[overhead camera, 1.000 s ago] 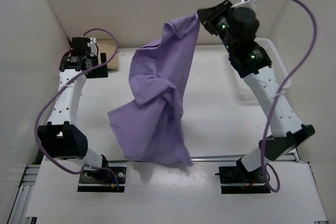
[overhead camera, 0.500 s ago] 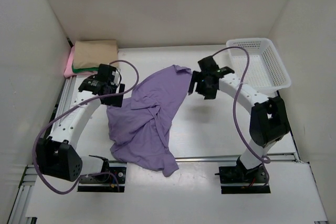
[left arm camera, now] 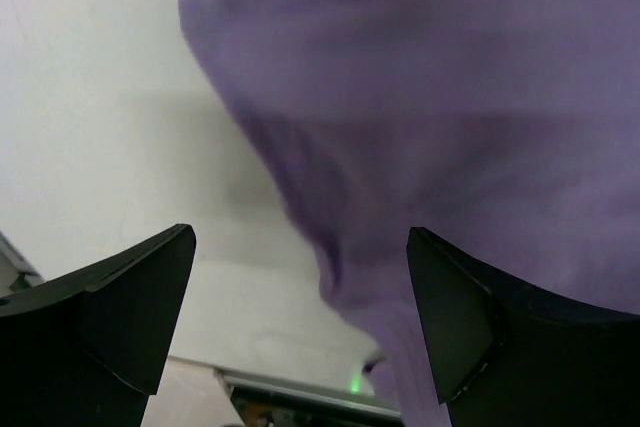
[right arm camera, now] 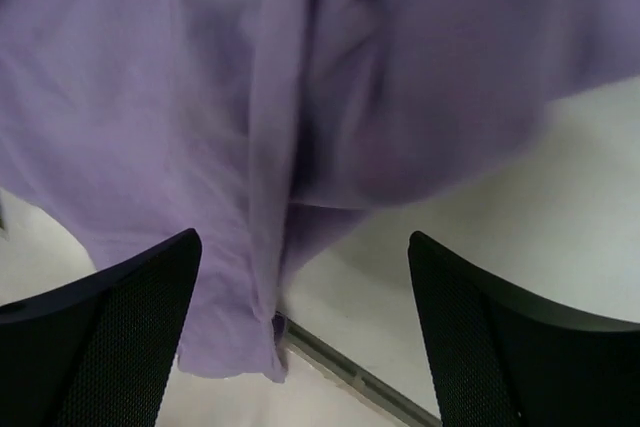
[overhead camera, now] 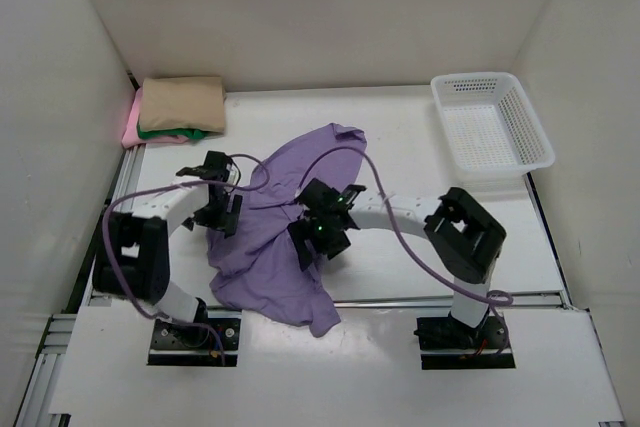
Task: Fold and stack the t-shirts
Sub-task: Flatten out the tshirt
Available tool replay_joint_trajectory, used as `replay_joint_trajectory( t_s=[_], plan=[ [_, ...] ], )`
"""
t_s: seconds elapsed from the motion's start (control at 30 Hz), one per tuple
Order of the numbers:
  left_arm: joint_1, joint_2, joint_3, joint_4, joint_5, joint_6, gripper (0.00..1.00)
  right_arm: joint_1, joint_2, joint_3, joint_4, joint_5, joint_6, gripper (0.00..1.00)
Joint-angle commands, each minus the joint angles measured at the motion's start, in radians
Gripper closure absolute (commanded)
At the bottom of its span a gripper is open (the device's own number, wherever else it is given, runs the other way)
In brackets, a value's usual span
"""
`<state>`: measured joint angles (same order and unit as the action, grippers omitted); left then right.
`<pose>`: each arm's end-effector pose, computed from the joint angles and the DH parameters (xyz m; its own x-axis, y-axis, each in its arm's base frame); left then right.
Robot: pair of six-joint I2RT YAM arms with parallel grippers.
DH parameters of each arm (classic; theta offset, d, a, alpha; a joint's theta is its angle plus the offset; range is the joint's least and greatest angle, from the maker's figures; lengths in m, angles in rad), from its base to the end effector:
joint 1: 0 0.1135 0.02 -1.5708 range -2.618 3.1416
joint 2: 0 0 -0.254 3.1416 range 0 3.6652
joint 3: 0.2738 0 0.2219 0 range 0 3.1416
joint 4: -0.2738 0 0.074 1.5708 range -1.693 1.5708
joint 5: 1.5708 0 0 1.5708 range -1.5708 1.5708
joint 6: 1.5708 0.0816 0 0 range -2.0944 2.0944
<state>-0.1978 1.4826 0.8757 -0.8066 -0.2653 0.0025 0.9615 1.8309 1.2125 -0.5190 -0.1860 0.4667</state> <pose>0.2310 -0.0245 0.1431 -0.9680 0.1965 -0.1560 0.1518 0.9538 0.2593 0.1930 0.3030 0.1441 -0.8464 -0.4402 -0.2995 -0.5257 0.7803 0.3388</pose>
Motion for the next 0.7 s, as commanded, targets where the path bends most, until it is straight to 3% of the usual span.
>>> replay_joint_trajectory(
  t_s=[0.0,0.03,0.07,0.13,0.17,0.2,0.23,0.37,0.47,0.53,0.57,0.6,0.67],
  plan=[
    [0.029,0.097,0.078,0.089,0.023,-0.002,0.03,0.031,0.056,-0.018,0.039,-0.003,0.006,0.12],
    [0.038,0.135,0.088,0.089,0.023,-0.002,0.08,0.031,0.070,-0.008,0.039,-0.003,0.019,0.19],
    [0.038,0.148,0.100,0.089,0.032,-0.002,0.23,0.040,0.079,-0.008,0.039,-0.003,0.020,0.30],
    [0.047,0.168,0.100,0.089,0.056,-0.002,0.41,0.049,0.091,0.001,0.050,-0.012,0.020,0.56],
    [0.047,0.168,0.100,0.089,0.066,-0.002,0.52,0.049,0.082,0.001,0.050,-0.012,0.020,0.89],
    [0.057,0.168,0.100,0.089,0.066,-0.002,0.80,0.049,0.071,0.001,0.050,-0.012,0.020,1.00],
    [0.057,0.168,0.100,0.089,0.078,-0.002,0.90,0.049,0.056,-0.008,0.050,-0.030,0.009,1.00],
    [0.078,0.150,0.144,0.089,0.066,-0.002,0.90,0.058,-0.108,0.030,0.082,-0.148,-0.082,1.00],
    [0.077,0.188,0.342,0.089,0.016,-0.002,0.90,0.068,-0.221,0.088,0.120,-0.217,-0.123,1.00],
    [0.042,0.246,0.564,0.089,-0.072,-0.002,0.90,0.047,-0.316,0.102,0.195,-0.217,-0.093,1.00],
    [0.026,0.333,0.651,0.089,-0.144,-0.002,0.90,0.028,-0.350,0.076,0.226,-0.186,-0.062,1.00],
    [0.017,0.378,0.833,0.089,-0.162,-0.002,0.90,0.002,-0.381,0.052,0.244,-0.141,-0.021,1.00],
    [0.008,0.473,1.003,0.075,-0.204,-0.002,0.90,-0.104,-0.439,-0.026,0.206,-0.038,0.104,1.00]
  ],
)
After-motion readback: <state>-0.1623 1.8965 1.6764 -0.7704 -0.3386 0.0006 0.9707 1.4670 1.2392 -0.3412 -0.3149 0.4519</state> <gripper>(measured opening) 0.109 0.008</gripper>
